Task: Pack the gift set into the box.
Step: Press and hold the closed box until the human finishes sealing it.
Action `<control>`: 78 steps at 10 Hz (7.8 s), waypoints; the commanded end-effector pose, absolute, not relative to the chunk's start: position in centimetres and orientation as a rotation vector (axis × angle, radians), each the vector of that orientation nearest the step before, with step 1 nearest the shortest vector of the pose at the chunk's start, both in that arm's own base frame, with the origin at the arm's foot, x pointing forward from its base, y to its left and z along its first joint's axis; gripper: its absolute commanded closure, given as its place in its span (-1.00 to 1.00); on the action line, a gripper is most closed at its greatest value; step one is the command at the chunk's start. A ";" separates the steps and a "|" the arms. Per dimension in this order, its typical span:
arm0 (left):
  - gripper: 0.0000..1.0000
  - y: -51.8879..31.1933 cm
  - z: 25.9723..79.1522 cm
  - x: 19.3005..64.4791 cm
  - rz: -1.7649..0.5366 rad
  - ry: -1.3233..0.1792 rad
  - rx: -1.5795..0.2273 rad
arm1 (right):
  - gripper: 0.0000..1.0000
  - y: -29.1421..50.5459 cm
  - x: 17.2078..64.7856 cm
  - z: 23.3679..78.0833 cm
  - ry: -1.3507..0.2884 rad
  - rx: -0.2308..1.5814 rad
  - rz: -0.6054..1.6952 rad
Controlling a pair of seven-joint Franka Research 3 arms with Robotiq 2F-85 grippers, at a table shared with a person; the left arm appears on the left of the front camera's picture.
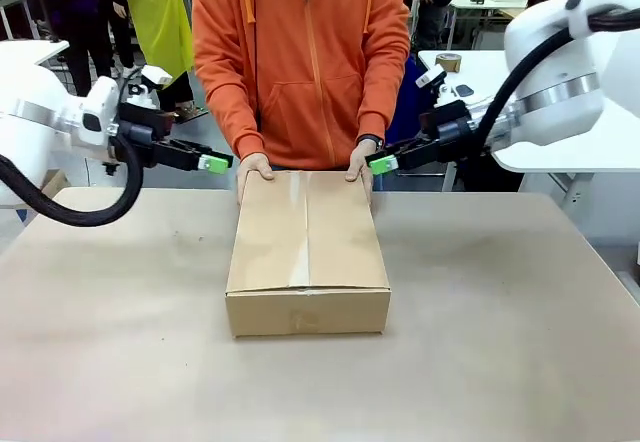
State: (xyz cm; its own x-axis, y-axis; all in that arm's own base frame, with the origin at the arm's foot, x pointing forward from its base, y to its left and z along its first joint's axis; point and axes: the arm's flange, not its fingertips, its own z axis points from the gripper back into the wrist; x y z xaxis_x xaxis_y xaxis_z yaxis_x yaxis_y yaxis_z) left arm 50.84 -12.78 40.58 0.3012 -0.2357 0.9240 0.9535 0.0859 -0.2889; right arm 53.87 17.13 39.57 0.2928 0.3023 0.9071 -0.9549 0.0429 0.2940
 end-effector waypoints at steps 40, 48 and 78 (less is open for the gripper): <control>-1.00 -19.3 32.3 52.1 -1.368 -0.930 -0.786 | -1.00 19.6 53.7 29.8 -0.891 1.001 1.324; -1.00 -19.3 32.3 52.1 -1.368 -0.930 -0.786 | -1.00 19.6 53.7 29.8 -0.891 1.001 1.324; -1.00 -19.3 32.3 52.1 -1.368 -0.930 -0.786 | -1.00 19.6 53.7 29.8 -0.891 1.001 1.324</control>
State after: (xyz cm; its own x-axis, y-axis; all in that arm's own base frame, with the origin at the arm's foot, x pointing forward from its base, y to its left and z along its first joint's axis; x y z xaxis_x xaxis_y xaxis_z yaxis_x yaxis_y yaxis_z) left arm 52.29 -19.34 32.54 -0.0152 -0.4444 0.8957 0.9958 0.0738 0.0535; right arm 53.58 19.52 29.85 0.0657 0.3316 0.9411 -0.9973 -0.0100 0.0732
